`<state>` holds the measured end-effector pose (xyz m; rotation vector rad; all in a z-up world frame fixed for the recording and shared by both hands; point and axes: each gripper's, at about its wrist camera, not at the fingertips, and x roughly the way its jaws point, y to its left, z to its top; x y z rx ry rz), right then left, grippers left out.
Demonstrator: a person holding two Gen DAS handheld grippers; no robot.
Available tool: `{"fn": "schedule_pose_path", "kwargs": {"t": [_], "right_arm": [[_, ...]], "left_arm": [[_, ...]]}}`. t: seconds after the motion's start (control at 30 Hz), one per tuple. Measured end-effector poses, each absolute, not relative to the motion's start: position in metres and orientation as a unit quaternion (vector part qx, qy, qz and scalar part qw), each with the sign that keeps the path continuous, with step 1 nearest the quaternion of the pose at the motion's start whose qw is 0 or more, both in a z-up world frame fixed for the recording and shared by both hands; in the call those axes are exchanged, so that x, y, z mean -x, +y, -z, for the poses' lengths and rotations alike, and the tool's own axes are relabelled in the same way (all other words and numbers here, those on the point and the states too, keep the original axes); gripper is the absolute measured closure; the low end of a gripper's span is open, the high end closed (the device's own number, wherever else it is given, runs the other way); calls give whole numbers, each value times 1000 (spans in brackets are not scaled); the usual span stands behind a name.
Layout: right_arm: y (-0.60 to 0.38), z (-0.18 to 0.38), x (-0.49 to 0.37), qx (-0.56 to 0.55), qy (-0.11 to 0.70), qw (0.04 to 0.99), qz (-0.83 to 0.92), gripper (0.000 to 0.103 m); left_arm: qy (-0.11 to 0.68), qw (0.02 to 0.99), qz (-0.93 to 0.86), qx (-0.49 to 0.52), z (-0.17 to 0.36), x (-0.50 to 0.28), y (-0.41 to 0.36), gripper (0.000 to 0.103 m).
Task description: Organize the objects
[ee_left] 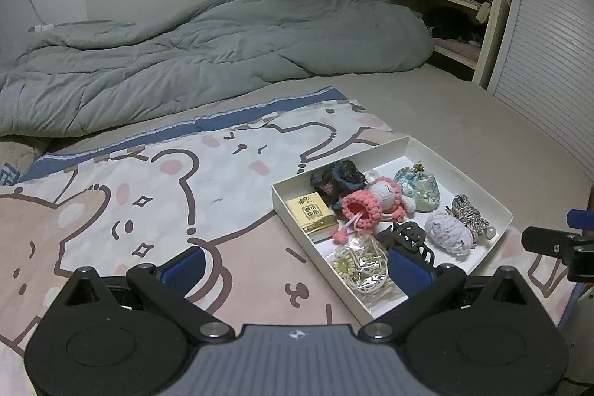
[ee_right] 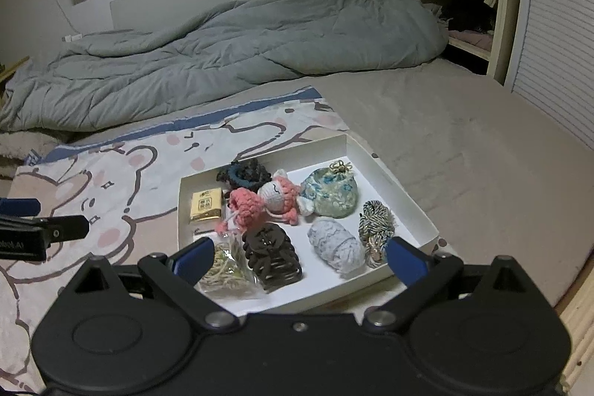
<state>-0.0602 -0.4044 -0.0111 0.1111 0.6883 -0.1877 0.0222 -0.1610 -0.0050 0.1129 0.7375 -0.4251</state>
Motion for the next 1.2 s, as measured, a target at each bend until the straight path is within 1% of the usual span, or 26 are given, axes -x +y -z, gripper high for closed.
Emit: {"fn": "schedule_pose_path", "kwargs": {"t": [0.53,1.2], "right_arm": [[-395,12,59,-40,344,933,99,3],[-397,13,58,-42,350,930,100,3]], "left_arm": [[377,904,196,-53,8,-22,-157,0],[381,903,189,-57,10,-24,-157,0]]}}
